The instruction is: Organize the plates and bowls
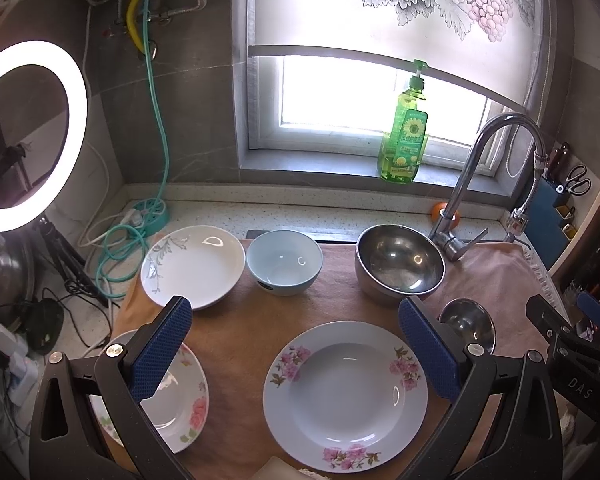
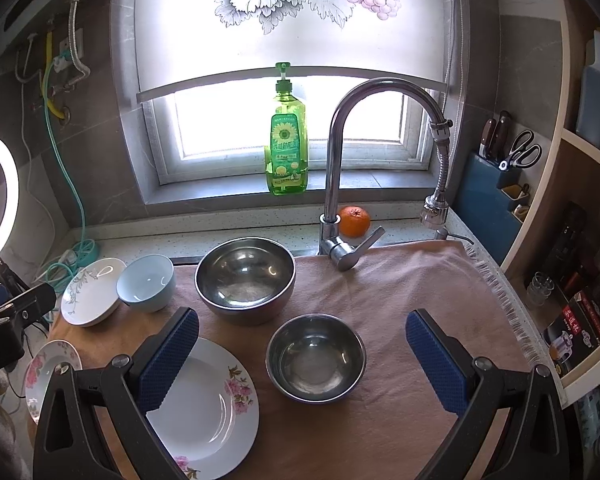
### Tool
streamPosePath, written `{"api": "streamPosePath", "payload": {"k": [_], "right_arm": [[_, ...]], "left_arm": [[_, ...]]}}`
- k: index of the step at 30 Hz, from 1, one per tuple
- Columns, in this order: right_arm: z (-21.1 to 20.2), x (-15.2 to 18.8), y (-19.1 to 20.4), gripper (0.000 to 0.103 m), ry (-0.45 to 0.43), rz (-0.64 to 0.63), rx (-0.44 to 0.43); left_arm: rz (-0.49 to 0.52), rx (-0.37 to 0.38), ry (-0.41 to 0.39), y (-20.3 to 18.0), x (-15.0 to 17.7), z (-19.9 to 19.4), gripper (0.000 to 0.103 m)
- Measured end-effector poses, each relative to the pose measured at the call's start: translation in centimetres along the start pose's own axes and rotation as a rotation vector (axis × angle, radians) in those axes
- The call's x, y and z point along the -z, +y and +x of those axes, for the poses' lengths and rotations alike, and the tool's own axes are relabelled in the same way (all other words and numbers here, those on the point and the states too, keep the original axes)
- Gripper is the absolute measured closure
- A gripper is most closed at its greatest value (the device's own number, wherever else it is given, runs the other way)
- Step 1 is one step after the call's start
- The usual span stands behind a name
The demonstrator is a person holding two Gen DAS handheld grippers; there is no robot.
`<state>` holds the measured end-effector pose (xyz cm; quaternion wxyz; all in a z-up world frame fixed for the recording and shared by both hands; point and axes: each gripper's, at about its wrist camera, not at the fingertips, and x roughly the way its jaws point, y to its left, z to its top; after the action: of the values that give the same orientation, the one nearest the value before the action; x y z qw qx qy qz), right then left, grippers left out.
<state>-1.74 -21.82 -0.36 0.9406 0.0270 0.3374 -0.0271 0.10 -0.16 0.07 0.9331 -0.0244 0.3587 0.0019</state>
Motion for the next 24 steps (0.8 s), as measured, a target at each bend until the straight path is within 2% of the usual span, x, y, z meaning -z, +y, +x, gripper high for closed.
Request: {"api": "streamPosePath", "payload": {"k": [24], "right_arm": [[0.25, 0.0, 0.14, 0.001, 0.004, 0.0, 0.002]], "left_arm": [[0.002, 0.001, 0.003, -0.03, -0.07, 0.21, 0.0]]}}
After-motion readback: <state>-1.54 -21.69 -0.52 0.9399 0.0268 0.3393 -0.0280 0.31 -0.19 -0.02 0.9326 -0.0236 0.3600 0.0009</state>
